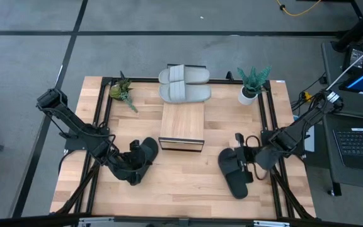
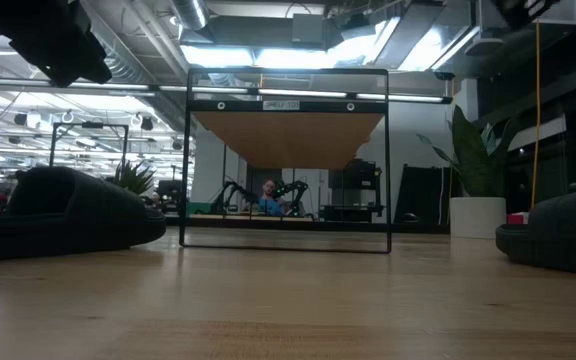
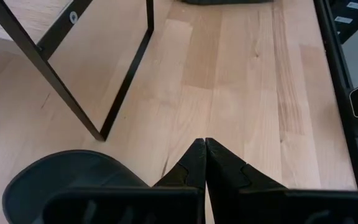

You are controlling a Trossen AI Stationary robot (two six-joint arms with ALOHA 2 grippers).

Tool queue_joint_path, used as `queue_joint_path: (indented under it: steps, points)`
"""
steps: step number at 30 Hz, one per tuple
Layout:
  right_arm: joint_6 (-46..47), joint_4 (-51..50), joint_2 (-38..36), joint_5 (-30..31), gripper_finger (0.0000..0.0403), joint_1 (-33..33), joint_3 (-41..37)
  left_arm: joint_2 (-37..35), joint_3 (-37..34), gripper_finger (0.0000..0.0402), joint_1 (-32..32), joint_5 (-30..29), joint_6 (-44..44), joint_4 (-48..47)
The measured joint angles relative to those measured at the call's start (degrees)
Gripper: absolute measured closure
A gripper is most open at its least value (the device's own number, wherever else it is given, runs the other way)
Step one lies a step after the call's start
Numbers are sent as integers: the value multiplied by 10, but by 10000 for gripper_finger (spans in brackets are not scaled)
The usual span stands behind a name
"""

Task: Pick and place slides into the shelf
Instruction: Put the right black slide on the shelf

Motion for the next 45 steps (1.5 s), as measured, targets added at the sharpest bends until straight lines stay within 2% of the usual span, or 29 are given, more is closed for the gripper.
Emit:
queue_joint_path:
  steps: [4,9,15,20,24,29,37,42,45]
  points:
    - [20,-96,0,-47,380,-42,24,0,0,402,0,-6,0,0]
    - [15,-206,0,-106,396,-113,61,0,0,402,0,-28,0,0]
    - [-22,-235,0,-284,394,-206,73,0,0,402,5,-33,2,0]
    - [-61,-281,0,-362,399,-274,61,0,0,402,20,-36,2,0]
    - [-67,-280,3,-451,398,-324,47,0,0,402,33,-36,2,-2]
    - [-83,-269,23,-516,399,-371,21,0,0,402,44,-36,9,-2]
    - [-56,-260,98,-536,371,-394,13,0,0,401,51,-36,32,-2]
    - [-77,-256,145,-542,335,-393,12,0,0,401,50,-35,33,-2]
    - [-80,-247,169,-565,310,-393,12,0,0,401,50,-35,33,-2]
